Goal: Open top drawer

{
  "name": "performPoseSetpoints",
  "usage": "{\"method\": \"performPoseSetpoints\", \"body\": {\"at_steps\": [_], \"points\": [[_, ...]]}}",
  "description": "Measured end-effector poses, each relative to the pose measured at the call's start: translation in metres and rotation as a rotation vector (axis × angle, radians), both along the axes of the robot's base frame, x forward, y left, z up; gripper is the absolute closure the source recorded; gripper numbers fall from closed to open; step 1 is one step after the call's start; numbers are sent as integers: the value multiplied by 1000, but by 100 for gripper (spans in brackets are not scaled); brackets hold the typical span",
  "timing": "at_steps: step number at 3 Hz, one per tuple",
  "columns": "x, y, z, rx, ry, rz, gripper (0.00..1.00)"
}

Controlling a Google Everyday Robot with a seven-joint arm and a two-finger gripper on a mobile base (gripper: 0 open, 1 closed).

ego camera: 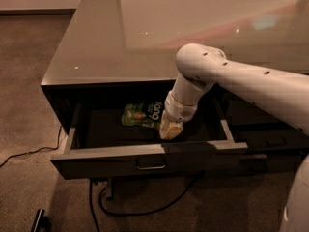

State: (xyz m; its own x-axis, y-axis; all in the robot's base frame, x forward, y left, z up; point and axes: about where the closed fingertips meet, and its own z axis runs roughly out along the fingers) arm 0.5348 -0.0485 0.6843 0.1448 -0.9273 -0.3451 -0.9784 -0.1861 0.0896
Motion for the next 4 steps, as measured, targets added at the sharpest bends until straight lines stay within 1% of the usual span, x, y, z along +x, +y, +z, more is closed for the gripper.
{"method": "performPoseSetpoints", "body": {"at_steps": [1, 2, 4], "points": [[2, -1, -2, -6, 6, -1, 100], [0, -6, -19, -11, 34, -11, 100], [-12, -13, -45, -26, 60, -14, 100]]}}
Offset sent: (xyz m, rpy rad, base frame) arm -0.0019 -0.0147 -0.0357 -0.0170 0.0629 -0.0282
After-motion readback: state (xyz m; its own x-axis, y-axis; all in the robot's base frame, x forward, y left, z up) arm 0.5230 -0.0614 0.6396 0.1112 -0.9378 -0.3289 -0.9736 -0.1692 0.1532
